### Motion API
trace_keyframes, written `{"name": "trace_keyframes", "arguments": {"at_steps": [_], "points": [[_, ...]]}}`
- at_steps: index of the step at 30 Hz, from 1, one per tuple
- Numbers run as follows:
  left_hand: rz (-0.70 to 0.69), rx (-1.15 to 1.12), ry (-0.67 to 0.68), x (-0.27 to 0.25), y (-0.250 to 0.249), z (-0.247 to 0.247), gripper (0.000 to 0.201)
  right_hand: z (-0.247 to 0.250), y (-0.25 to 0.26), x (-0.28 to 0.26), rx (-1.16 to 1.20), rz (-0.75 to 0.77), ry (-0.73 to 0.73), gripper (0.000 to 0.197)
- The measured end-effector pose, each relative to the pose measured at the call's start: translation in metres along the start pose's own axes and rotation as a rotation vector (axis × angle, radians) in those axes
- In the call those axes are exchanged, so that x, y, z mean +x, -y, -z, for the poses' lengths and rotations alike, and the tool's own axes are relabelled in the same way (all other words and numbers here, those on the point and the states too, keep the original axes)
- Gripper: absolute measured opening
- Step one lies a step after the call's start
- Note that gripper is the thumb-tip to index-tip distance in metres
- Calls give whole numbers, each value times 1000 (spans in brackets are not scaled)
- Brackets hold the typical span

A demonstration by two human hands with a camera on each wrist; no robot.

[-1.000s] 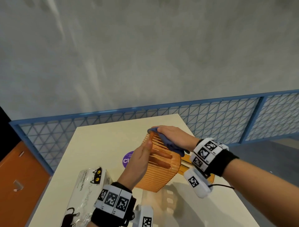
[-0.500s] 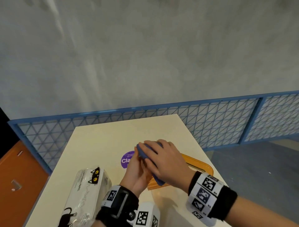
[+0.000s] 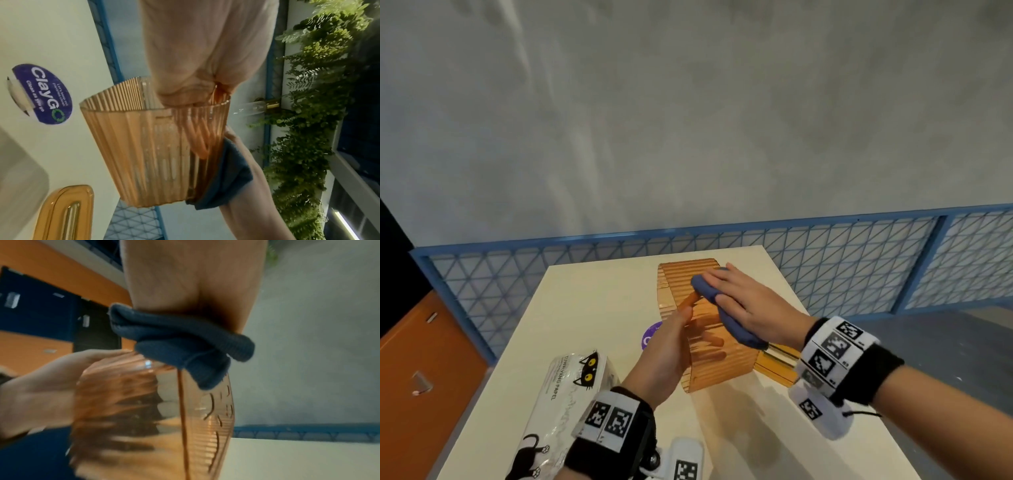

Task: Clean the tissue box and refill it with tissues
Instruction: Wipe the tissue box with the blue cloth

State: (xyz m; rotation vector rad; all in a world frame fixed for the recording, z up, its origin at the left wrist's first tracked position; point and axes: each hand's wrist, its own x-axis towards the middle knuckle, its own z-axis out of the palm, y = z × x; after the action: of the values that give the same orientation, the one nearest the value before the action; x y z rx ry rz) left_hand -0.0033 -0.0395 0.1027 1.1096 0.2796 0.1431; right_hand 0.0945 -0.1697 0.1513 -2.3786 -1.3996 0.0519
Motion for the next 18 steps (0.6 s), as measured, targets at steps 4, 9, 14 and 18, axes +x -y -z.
{"name": "trace_keyframes", "arguments": {"at_steps": [4,9,14,18], "points": [[-63,-13,-51,-1,-1,4,36,-17,23,-16,-124,107,48,66],[-140,125,-84,-7,-3,8,39,-14,25,3,-230,130,58,56],[-220,321,-86,-12,-9,6,37,18,21,47,-187,9,49,51],[-275,349,-113,-13,-14,18,35,-13,41,7,-231,133,17,62]]}}
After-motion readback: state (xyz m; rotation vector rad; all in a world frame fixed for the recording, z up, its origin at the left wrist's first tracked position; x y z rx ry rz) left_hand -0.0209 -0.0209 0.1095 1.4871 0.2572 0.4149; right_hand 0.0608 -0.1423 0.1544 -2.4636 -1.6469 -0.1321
